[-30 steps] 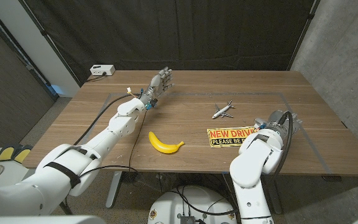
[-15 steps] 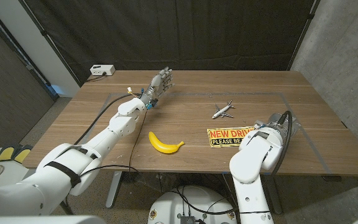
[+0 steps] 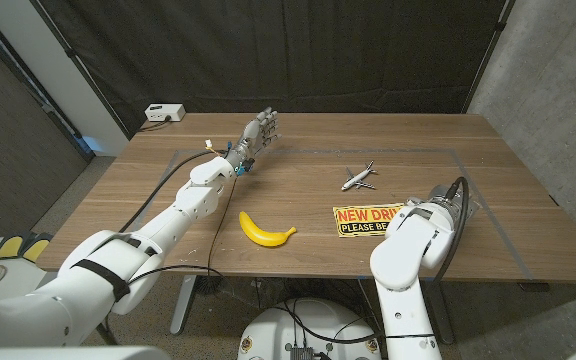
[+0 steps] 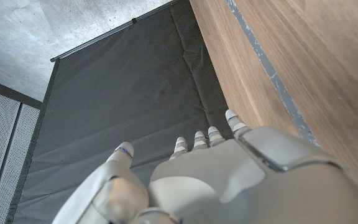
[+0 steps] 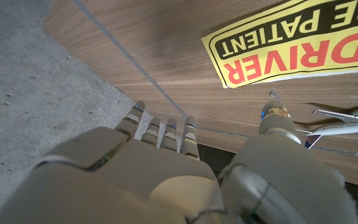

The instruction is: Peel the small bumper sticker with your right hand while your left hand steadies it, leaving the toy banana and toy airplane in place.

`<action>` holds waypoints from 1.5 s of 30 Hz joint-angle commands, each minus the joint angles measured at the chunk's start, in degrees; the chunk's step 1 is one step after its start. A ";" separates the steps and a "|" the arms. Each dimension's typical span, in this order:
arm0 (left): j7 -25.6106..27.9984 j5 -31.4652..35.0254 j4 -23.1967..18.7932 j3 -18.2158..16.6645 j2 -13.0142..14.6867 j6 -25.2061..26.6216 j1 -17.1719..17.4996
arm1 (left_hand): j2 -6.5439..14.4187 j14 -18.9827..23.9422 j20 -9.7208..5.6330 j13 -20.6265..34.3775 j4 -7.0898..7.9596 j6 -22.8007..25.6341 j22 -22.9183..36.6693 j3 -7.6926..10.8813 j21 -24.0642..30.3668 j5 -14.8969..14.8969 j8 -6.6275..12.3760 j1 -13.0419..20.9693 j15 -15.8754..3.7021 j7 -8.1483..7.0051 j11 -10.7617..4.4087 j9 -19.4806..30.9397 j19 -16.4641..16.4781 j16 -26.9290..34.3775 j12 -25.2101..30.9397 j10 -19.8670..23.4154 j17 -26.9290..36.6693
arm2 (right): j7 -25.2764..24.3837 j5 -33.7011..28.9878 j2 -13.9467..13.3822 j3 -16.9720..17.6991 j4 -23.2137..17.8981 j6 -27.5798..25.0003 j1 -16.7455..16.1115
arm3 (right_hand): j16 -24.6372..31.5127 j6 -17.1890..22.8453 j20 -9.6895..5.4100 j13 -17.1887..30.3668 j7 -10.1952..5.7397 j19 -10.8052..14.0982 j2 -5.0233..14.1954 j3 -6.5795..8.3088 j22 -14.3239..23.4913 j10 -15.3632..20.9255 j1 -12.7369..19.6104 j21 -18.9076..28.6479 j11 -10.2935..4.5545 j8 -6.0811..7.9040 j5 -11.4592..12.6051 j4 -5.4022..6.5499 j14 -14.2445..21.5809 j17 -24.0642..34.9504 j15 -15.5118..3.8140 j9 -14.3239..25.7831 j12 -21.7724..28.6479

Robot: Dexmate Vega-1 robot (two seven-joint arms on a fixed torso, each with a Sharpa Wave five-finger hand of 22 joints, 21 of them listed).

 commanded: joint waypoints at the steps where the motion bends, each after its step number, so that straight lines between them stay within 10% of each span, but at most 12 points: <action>1: 0.21 0.03 -0.72 0.00 0.38 0.31 0.33 | 1.54 -0.44 -0.03 0.11 -0.20 0.19 0.25 0.37 -0.24 0.21 0.32 -0.06 0.54 0.10 -0.01 0.29 0.02 -0.03 -0.19 -0.07 0.13 | 6.91 0.10 -0.17 1.46 1.33 1.47 2.37 | 0.65 0.03 -0.35 0.32 0.11 0.69 0.07 -0.36 0.09 0.19 0.89 0.66 -0.23 -0.04 0.68 -0.10 0.69 0.17 -0.23 0.12 0.04; 45: 1.12 0.21 -2.97 0.12 1.36 1.25 1.03 | 1.53 -0.53 -0.09 0.11 -0.20 0.21 0.27 0.37 -0.58 0.21 0.30 -0.09 0.43 0.11 -0.07 0.29 0.14 -0.08 -0.25 -0.13 0.13 | 15.65 -4.18 0.79 6.17 8.81 -1.05 6.20 | 0.26 -0.17 -0.23 0.42 0.28 -0.58 1.42 -1.13 0.14 -0.61 4.18 0.06 -0.44 -0.02 2.74 0.37 -0.75 0.56 -0.36 0.20 0.01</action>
